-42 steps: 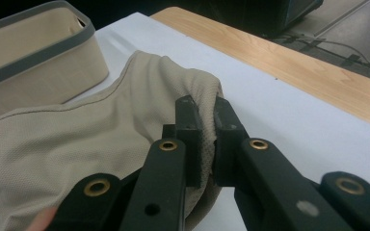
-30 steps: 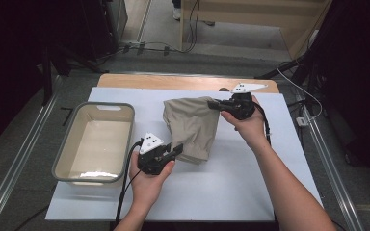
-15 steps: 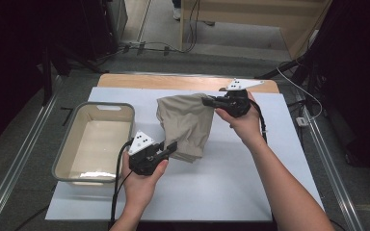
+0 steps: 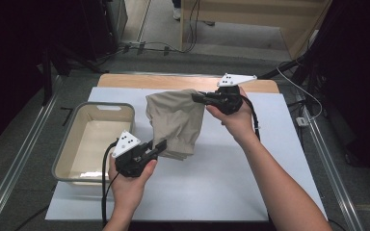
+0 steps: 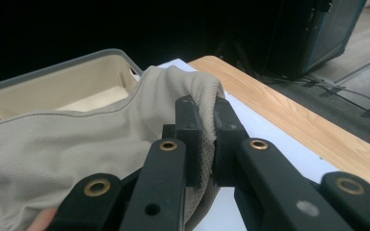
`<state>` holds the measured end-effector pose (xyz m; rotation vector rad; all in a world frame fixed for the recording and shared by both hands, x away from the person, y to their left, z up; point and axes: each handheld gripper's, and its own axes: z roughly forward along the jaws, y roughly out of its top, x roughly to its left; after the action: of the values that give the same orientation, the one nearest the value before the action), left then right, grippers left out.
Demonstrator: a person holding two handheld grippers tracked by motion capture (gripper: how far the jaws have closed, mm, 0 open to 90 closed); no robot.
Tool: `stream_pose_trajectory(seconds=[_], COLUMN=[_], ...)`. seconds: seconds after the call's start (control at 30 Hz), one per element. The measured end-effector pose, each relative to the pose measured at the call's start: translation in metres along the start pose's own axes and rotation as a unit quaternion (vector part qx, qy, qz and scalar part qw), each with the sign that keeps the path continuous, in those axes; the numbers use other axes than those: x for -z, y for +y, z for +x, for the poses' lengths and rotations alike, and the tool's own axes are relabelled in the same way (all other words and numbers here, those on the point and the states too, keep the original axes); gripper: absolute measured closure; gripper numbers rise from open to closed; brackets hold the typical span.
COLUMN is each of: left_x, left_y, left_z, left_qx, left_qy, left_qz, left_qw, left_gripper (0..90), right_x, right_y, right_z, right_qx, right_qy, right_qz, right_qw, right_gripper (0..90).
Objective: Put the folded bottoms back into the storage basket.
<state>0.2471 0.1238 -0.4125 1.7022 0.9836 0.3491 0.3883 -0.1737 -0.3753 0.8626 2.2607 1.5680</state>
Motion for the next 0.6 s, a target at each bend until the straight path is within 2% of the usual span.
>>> stream_pose_trajectory(seconds=[0.13, 0.43, 0.6], left_x=[0.009, 0.03, 0.041], left_y=[0.0, 0.001, 0.001], left_z=[0.005, 0.018, 0.024], left_qx=[0.003, 0.009, 0.005], left_qy=[0.008, 0.022, 0.025], left_qz=[-0.006, -0.017, -0.026], left_qw=[0.9999, 0.9996, 0.9993], left_gripper=[72.2, 72.2, 72.2], right_x=[-0.007, -0.022, -0.032], right_y=[0.008, 0.018, 0.024], right_z=[0.006, 0.017, 0.024], right_qx=[0.014, 0.02, 0.029], right_qy=[0.004, 0.018, 0.023], right_qz=[-0.002, -0.005, -0.005], right_qw=[0.9999, 0.9996, 0.9993], right_gripper=[83.0, 83.0, 83.0])
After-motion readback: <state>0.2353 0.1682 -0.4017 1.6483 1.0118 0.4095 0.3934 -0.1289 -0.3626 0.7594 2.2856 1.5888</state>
